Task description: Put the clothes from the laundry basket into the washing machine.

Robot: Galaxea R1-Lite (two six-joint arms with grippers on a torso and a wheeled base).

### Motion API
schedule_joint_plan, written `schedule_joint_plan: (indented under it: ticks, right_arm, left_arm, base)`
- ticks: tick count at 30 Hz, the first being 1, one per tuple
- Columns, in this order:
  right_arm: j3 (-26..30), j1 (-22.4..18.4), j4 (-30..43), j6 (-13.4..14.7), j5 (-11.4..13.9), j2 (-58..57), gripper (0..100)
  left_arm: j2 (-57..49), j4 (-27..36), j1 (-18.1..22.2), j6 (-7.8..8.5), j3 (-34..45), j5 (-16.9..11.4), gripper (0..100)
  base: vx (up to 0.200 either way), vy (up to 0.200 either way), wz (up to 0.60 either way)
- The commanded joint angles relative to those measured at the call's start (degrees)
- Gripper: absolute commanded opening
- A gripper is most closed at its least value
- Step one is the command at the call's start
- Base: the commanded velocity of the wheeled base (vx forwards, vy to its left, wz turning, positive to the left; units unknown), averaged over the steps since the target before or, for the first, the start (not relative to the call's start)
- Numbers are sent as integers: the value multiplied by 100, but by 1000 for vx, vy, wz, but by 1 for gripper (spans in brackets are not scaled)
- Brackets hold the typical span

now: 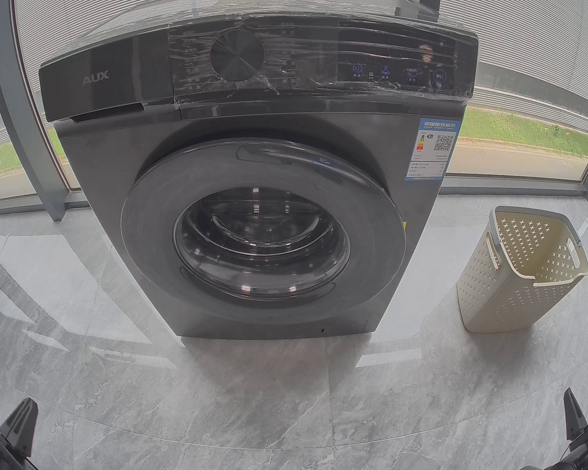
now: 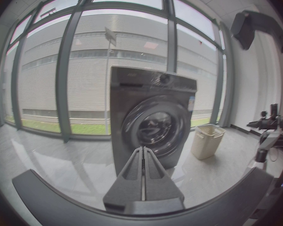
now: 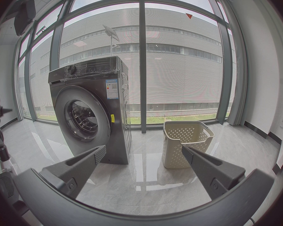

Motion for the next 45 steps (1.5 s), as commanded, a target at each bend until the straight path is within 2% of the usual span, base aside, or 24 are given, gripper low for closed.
schedule_joint_plan:
  ticks: [1, 2, 4, 5, 7, 9, 11, 12, 14, 16, 17, 18, 20, 22, 23, 25, 26, 27, 30, 31, 33, 41, 45]
  right_arm:
    - [101, -4, -1, 9, 4, -66, 100]
    - [101, 4, -1, 9, 4, -66, 100]
    - [101, 4, -1, 0, 4, -57, 100]
    - [101, 4, -1, 9, 4, -66, 100]
    - [101, 4, -1, 9, 4, -66, 100]
    - [101, 4, -1, 0, 4, -66, 100]
    - [101, 4, -1, 0, 4, -66, 100]
    - [101, -4, -1, -9, 4, -57, 100]
    - [101, -4, -1, 0, 4, -66, 100]
    - [101, 4, -1, 9, -5, -66, 100]
    - [101, 4, -1, 18, -5, -66, 100]
    - [101, 4, -1, 18, -5, -66, 100]
    - [101, 4, -1, 9, -5, -66, 100]
    - [101, 4, -1, 9, -5, -66, 100]
    - [101, 4, -1, 9, -5, -66, 100]
    - [101, 4, -1, 18, -5, -66, 100]
    - [101, -4, -1, 18, -5, -66, 100]
    - [101, 4, -1, 18, -5, -66, 100]
    - [101, 4, -1, 18, -5, -66, 100]
    - [101, -4, -1, 18, -5, -66, 100]
    - [101, 4, -1, 18, -5, -66, 100]
    - [101, 4, -1, 18, -5, -66, 100]
    - [101, 4, -1, 18, -5, -66, 100]
  left_arm:
    - [1308, 119, -40, -77, -1514, -1575, 0]
    - [1915, 216, -5, -68, -1637, -1953, 0]
    - [2758, 207, -14, 37, -1848, -2331, 0]
    - [3207, 172, -110, 143, -1962, -2480, 0]
    - [4006, 66, -427, 284, -2173, -2621, 0]
    - [4859, -347, -928, 222, -2367, -2595, 0]
    - [5474, -821, -1130, 204, -2428, -2559, 0]
    - [6142, -1428, -1235, 178, -2490, -2384, 0]
    - [6582, -1885, -1376, 160, -2560, -2225, 0]
    - [7126, -2447, -1736, 125, -2657, -1962, 0]
    - [7320, -2649, -1895, 46, -2701, -1795, 0]
    - [7320, -2649, -1895, 46, -2701, -1795, 0]
    - [7856, -3150, -2360, -384, -2868, -1206, 0]
    - [8137, -3335, -2738, -595, -3105, -925, 0]
    - [8304, -3405, -2914, -745, -3298, -837, 0]
    - [8550, -3467, -3028, -947, -3553, -793, 0]
    - [8585, -3475, -3037, -973, -3588, -784, 0]
    - [8858, -3599, -3134, -1114, -3834, -767, 0]
    - [9166, -3783, -3178, -1140, -4045, -723, 0]
    - [9420, -3976, -3187, -1175, -4230, -538, 0]
    - [9728, -4126, -3187, -1184, -4476, -345, 0]
    - [10458, -4495, -3178, -1193, -5223, 16, 0]
    - [10792, -4855, -3160, -1184, -5645, 402, 0]
  base:
    - [0, 0, 0]
    - [0, 0, 0]
    - [0, 0, 0]
    - [0, 0, 0]
    - [0, 0, 0]
    - [0, 0, 0]
    - [0, 0, 0]
    - [0, 0, 0]
    - [0, 0, 0]
    - [0, 0, 0]
    - [0, 0, 0]
    - [0, 0, 0]
    - [0, 0, 0]
    - [0, 0, 0]
    - [0, 0, 0]
    - [0, 0, 0]
    - [0, 0, 0]
    - [0, 0, 0]
    - [0, 0, 0]
    - [0, 0, 0]
    - [0, 0, 0]
    - [0, 0, 0]
    - [0, 0, 0]
